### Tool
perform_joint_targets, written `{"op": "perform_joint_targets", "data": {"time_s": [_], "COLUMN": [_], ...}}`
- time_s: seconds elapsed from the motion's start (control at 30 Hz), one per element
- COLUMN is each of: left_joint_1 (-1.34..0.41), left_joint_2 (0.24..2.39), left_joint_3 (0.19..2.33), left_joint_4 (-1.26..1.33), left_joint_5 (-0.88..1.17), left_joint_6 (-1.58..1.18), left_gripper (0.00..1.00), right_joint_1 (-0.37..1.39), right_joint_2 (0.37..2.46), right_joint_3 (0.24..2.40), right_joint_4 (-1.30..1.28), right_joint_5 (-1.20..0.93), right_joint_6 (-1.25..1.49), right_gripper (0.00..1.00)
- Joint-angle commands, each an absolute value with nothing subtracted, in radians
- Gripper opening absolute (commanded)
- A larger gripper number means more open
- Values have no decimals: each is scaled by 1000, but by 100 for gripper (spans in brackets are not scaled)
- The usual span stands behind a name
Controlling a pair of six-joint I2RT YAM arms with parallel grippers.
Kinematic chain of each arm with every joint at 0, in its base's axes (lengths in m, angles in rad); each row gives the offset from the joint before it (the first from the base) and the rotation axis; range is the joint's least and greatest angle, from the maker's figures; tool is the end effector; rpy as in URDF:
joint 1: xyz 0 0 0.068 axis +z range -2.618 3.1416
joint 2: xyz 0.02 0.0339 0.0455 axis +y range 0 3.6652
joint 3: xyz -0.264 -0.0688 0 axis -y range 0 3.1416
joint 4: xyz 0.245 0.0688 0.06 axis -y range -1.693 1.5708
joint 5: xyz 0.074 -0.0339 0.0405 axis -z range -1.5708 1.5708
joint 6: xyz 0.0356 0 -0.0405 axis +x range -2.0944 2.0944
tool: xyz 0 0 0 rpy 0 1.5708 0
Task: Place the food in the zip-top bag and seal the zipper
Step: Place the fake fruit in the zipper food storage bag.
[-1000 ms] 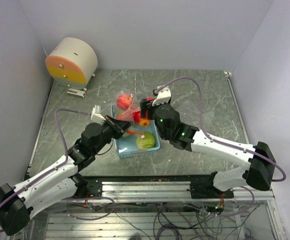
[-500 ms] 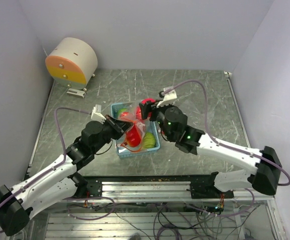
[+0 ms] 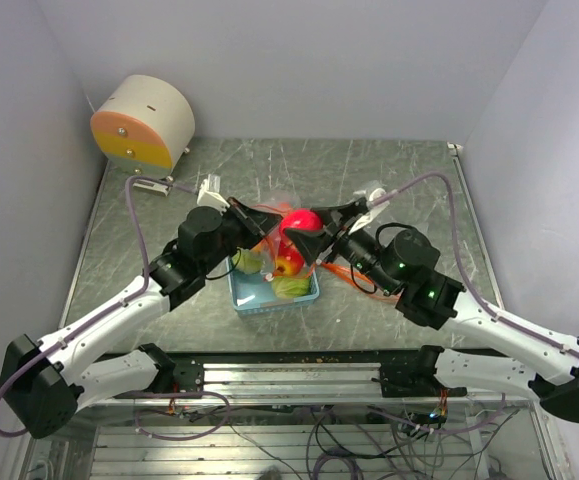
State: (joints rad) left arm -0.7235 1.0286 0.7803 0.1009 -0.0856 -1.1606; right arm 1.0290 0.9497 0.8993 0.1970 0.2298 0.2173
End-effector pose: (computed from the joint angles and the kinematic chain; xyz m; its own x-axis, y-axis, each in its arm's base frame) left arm 0.1851 -0.1594 0.3215 -0.5906 -0.6974 -0.4060 0.1368 0.4093 -0.9021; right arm 0.1212 0.1857 0.3916 -0.0813 0.2721 -0.9588 -0.7174 0.6519 0.2458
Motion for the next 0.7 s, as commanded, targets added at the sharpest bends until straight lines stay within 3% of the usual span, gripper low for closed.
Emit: {"op": "perform_joint_targets", "data": {"time_s": [0.0, 0.4, 0.67], "left_joint_1": [-727, -726, -726], "left_joint_2": [1058, 1040, 986], "left_joint_3": [844, 929, 862], "left_joint_4": [150, 68, 78], "left_joint_5": [-39, -42, -17], "left_joint_6": [-1135, -1098, -1140], "left_gripper": [7, 7, 7], "right_joint_1": [1033, 1006, 959], "right_joint_2": [981, 1043, 1113], "right_joint_3": [864, 786, 782], "right_joint_4": [209, 273, 396], "right_joint_5": [55, 218, 358], "right_joint_6": [234, 261, 266], "right_gripper": [66, 66, 66]}}
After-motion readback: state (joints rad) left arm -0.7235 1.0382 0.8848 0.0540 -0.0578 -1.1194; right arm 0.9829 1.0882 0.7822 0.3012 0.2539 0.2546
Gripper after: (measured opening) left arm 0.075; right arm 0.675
